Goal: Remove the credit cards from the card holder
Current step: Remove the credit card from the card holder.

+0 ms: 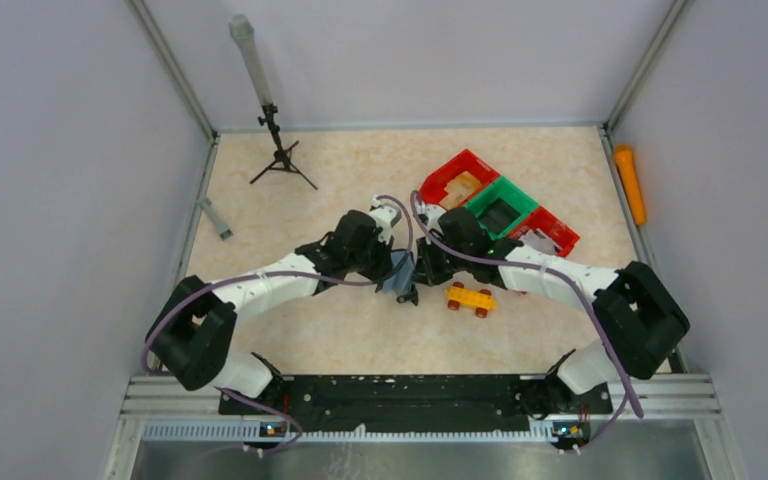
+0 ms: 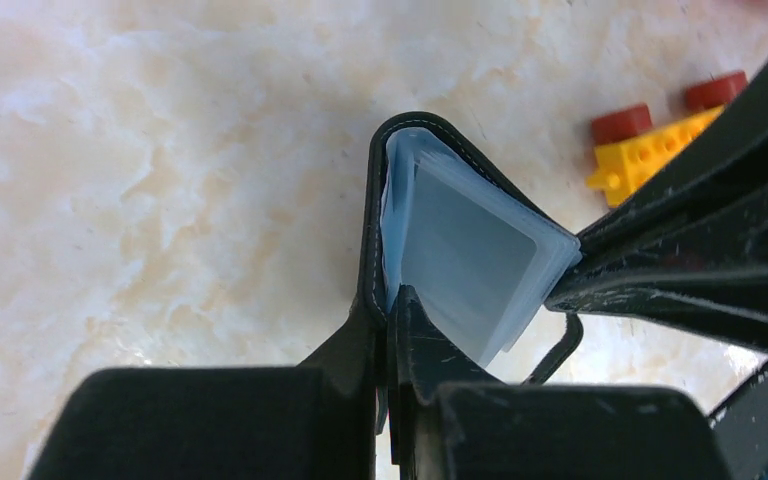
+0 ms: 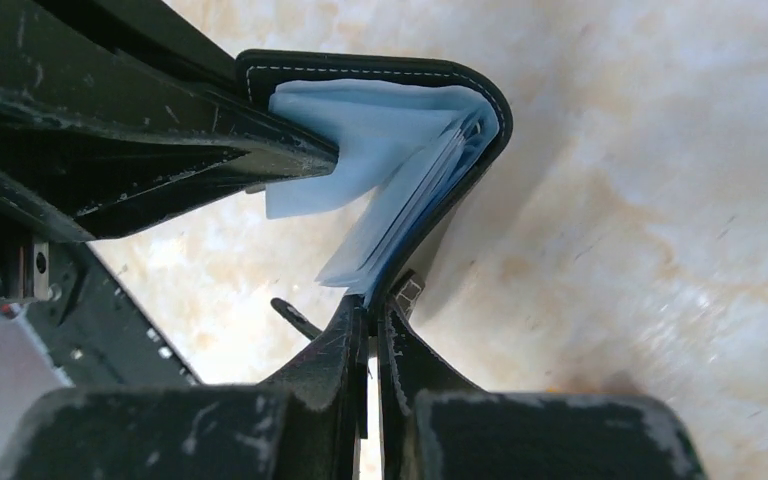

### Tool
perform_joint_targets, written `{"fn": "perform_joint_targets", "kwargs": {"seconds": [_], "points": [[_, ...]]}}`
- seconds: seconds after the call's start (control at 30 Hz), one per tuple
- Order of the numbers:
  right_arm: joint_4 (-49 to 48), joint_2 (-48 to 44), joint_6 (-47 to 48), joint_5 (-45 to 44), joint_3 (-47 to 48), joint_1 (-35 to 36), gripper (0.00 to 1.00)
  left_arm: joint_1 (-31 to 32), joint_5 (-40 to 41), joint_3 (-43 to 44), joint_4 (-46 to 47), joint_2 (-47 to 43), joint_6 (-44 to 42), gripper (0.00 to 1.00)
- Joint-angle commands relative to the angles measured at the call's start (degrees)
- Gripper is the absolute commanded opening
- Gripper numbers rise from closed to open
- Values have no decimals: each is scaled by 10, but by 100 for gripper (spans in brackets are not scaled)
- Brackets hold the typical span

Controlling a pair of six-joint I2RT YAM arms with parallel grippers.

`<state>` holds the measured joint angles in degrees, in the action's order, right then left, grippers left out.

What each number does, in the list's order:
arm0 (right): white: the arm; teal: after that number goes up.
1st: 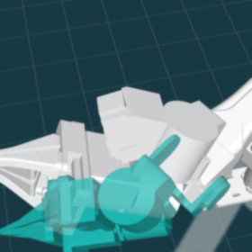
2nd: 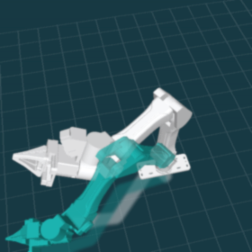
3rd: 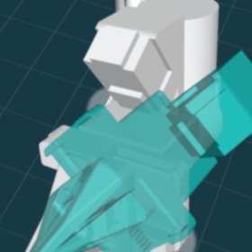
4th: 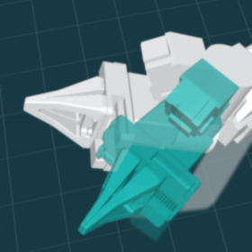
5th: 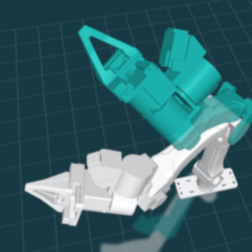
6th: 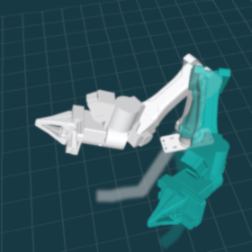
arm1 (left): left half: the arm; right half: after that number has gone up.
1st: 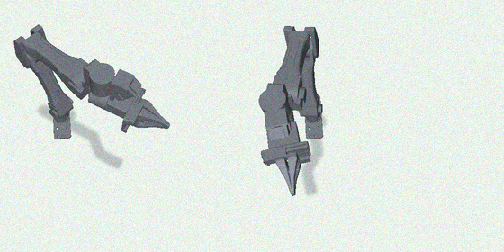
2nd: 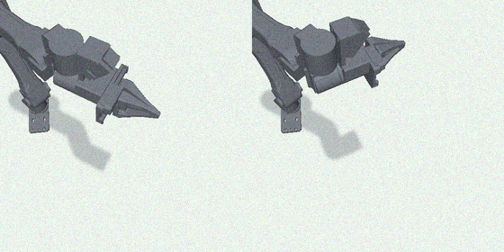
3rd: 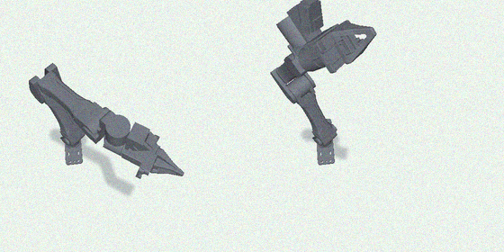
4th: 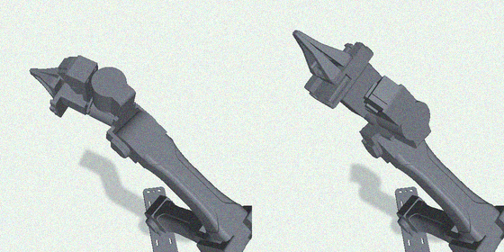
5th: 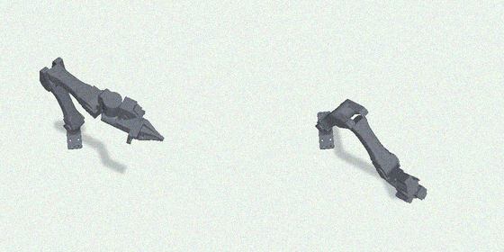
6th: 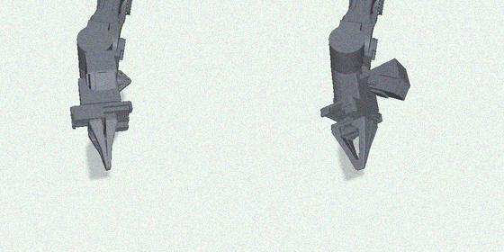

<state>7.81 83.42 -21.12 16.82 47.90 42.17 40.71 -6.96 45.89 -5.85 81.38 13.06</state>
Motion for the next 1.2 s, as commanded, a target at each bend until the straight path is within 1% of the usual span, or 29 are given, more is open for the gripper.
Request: {"fn": "perform_joint_targets", "kwargs": {"seconds": [0.0, 0.07, 0.13, 0.17, 0.2, 0.23, 0.3, 0.33, 0.37, 0.43, 0.5, 0.63, 0.67, 0.73, 0.83, 0.9, 0.93, 1.1, 1.17], "points": [[-44, 29, 74, -63, 52, -5, 2, -31, 2, 45, -15, 34, 43, 0], [-84, 29, 71, -97, 40, -6, 17, -49, -16, 54, -7, 43, 53, 0], [-120, 26, 66, -146, 27, -10, 41, -68, -37, 65, -4, 57, 57, 0], [-135, 22, 63, -162, 20, -17, 50, -81, -54, 73, -4, 66, 56, 0], [-151, 18, 59, -165, 11, -25, 56, -90, -74, 75, -1, 74, 55, 0], [-170, 13, 52, -163, -1, -34, 66, -99, -92, 73, 11, 81, 55, 0], [-217, -5, 35, -148, -33, -51, 79, -111, -117, 60, 42, 92, 60, 0], [-246, -13, 29, -137, -55, -58, 84, -111, -123, 54, 52, 97, 61, 0], [-283, -18, 26, -125, -74, -63, 88, -112, -126, 50, 67, 104, 61, 0], [-322, -22, 10, -107, -106, -74, 95, -113, -128, 48, 68, 121, 58, 0], [-333, -10, -3, -99, -113, -85, 97, -114, -132, 55, 61, 132, 54, 0], [-335, 28, -26, -65, -104, -97, 97, -114, -104, 60, 28, 132, 43, 0], [-331, 37, -30, -73, -100, -97, 97, -114, -94, 61, 22, 130, 39, 0], [-290, 53, -33, -109, -81, -97, 98, -114, -77, 57, 19, 122, 36, 0], [-245, 68, -31, -143, -63, -99, 98, -114, -74, 40, 39, 101, 36, 0], [-239, 77, -36, -140, -59, -101, 98, -114, -89, 29, 53, 84, 35, 0], [-240, 80, -37, -132, -59, -102, 98, -114, -101, 19, 76, 74, 36, 0], [-284, 87, -44, -101, -75, -104, 98, -114, -155, -27, 157, 33, 44, 0], [-317, 89, -54, -78, -89, -108, 98, -114, -176, -38, 182, 22, 47, 0]]}}
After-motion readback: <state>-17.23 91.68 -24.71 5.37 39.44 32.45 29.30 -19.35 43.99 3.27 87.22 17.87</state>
